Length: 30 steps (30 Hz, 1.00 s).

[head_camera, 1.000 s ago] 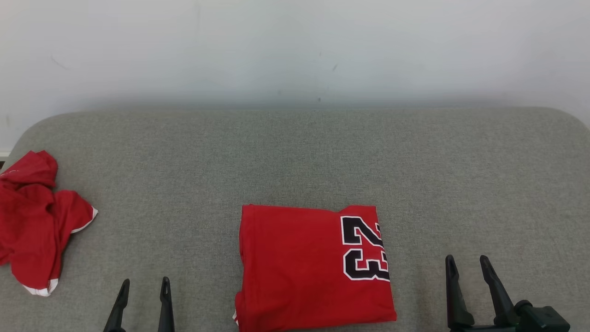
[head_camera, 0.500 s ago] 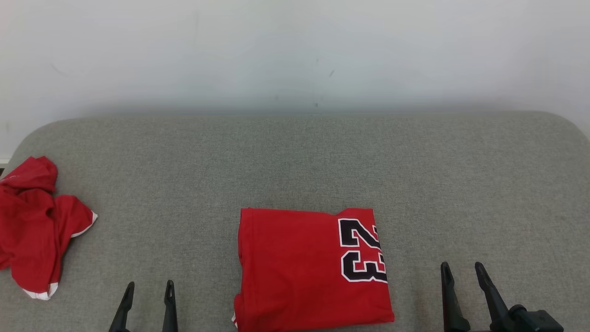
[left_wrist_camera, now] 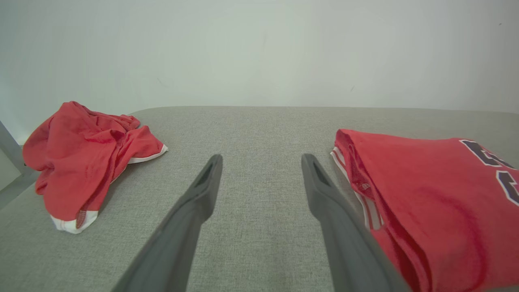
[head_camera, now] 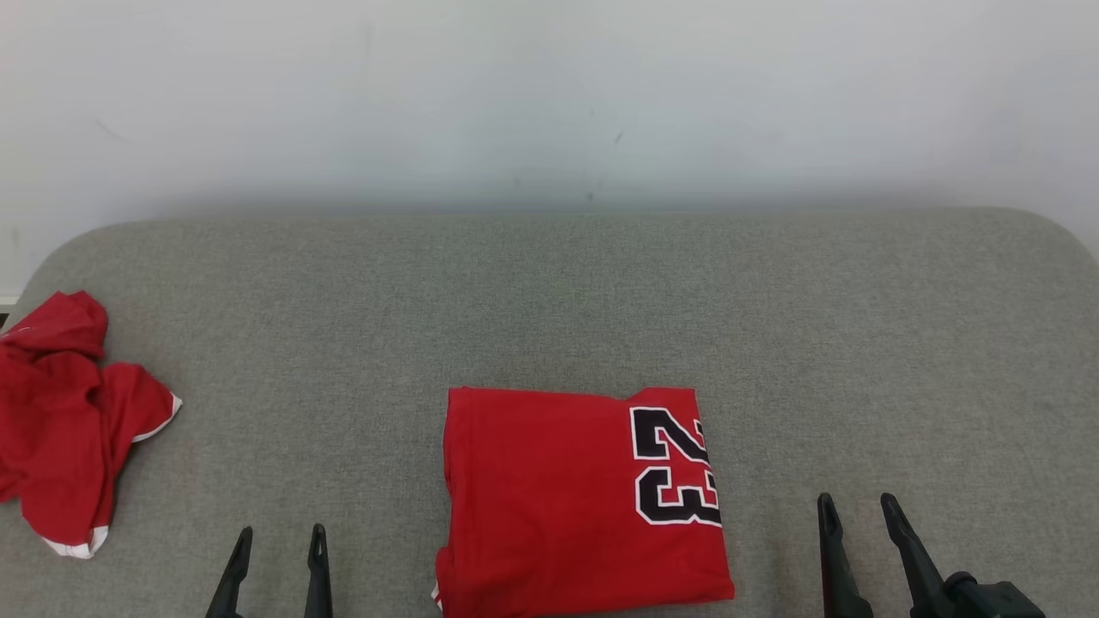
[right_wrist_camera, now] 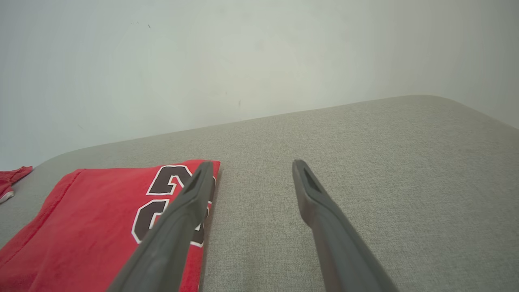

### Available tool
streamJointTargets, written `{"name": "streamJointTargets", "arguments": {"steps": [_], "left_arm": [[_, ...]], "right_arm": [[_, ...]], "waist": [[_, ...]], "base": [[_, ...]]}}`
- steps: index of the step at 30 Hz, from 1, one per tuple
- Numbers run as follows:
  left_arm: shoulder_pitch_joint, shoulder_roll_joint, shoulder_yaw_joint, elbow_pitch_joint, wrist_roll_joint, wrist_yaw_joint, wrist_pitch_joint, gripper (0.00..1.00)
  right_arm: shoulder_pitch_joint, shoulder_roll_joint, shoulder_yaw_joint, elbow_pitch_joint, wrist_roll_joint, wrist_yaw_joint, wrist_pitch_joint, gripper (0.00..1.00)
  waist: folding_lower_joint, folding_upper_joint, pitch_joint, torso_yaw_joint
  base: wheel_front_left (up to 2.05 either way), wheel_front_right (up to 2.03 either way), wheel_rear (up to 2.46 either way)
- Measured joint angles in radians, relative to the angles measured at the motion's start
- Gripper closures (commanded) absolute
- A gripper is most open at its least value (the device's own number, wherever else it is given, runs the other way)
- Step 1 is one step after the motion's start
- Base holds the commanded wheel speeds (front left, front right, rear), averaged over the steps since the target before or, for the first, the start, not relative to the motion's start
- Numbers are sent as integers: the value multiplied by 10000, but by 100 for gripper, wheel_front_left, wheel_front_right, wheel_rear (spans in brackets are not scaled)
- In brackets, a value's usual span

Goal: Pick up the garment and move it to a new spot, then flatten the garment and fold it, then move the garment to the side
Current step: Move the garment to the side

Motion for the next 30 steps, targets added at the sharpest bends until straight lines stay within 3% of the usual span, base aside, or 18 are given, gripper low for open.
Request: {"name": "streamJointTargets", "arguments": {"steps": [20, 26, 30], "left_arm": [[7, 0, -35, 23, -46, 0, 0, 0], [-134, -2, -236, 36, -117, 21, 0, 0], [-160, -2, -366, 46, -171, 71, 0, 0]], "right_arm": [[-353, 0, 439, 405, -25, 0, 0, 0], [-1457, 0, 957, 1643, -23, 0, 0, 0], [-2490, 8, 1298, 3154, -33, 0, -2, 0]], "waist": [[0, 0, 45, -43], [0, 0, 224, 148], [0, 0, 362, 343]], "base": [[0, 0, 0], [0, 0, 0], [0, 0, 0]]}}
